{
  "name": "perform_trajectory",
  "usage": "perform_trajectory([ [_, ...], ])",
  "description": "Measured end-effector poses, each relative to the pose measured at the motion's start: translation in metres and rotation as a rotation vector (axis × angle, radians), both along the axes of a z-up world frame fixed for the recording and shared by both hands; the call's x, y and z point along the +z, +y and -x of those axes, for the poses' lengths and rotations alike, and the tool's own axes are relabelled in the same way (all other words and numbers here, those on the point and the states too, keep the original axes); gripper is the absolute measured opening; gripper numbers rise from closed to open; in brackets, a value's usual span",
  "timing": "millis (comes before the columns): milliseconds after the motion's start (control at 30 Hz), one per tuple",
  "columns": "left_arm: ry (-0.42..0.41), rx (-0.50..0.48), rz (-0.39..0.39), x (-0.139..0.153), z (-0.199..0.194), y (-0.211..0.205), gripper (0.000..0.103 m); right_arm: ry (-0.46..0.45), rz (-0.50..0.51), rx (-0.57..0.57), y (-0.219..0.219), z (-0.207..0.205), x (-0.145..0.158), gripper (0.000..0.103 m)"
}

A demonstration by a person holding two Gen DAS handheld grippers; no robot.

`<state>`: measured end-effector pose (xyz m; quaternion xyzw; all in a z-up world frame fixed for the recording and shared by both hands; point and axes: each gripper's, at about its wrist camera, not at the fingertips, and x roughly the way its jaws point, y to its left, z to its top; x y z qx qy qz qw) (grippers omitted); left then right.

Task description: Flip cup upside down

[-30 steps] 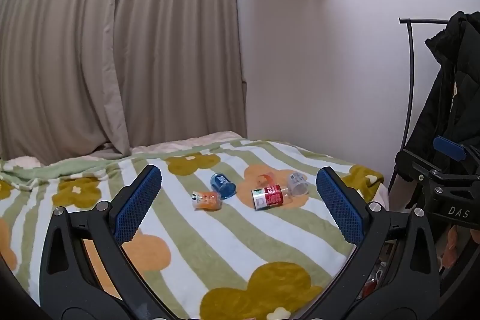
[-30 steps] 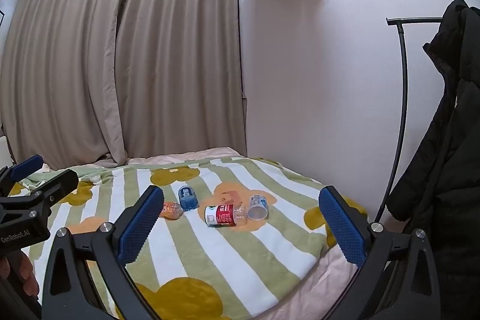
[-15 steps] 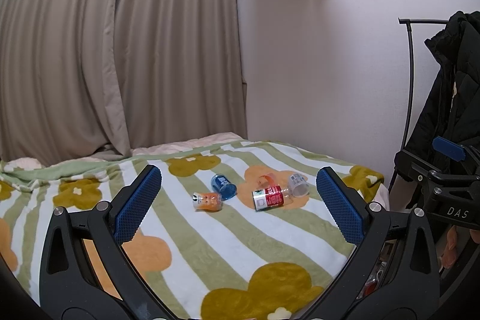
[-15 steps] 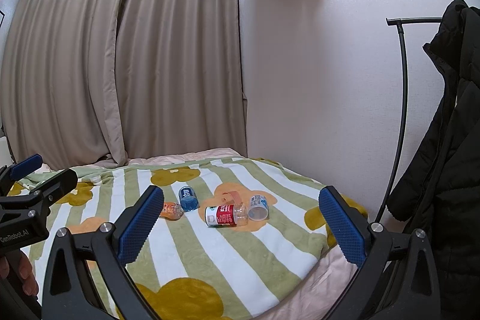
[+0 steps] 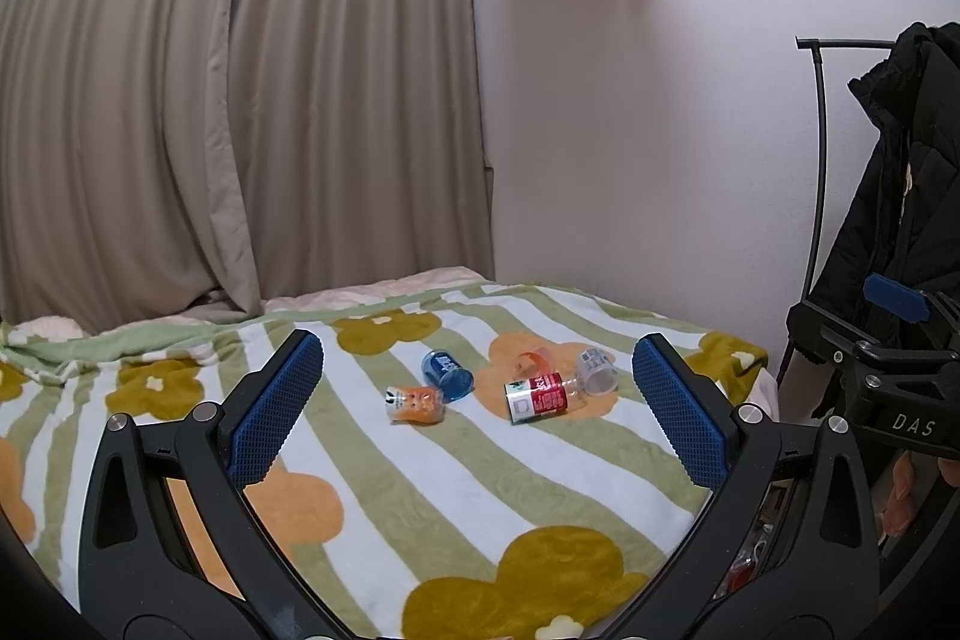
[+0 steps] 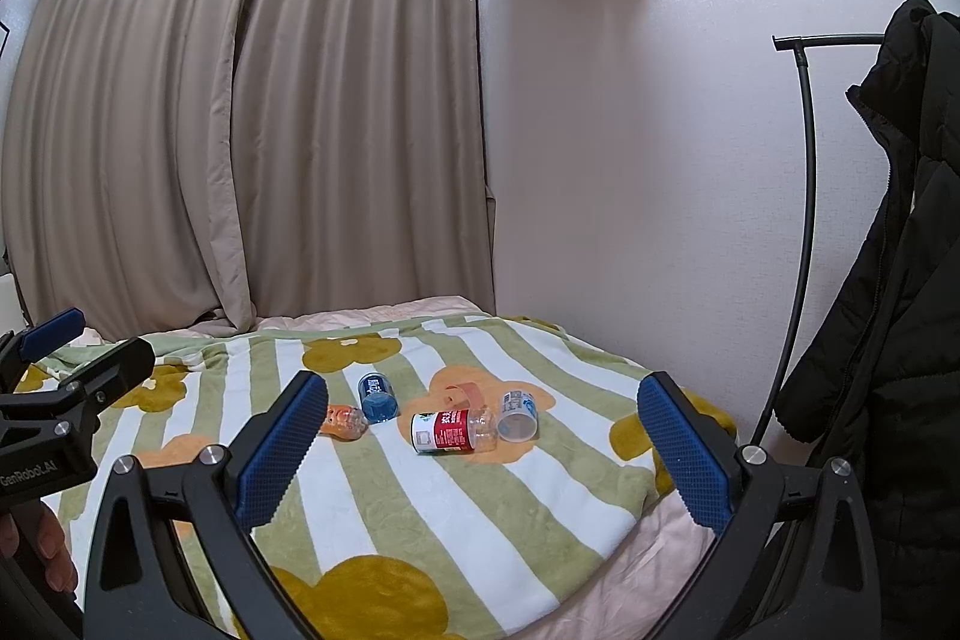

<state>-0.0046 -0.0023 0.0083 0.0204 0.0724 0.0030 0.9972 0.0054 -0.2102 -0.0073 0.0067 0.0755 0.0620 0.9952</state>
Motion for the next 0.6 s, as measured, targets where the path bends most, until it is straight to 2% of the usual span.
perform_trajectory([
  [600,-0.002,-0.001,0.0,-0.0019,-0.0001,0.0002,0.103,0.0,-0.001,0.001,0.0033,0.0012,-0.0008,0.103],
])
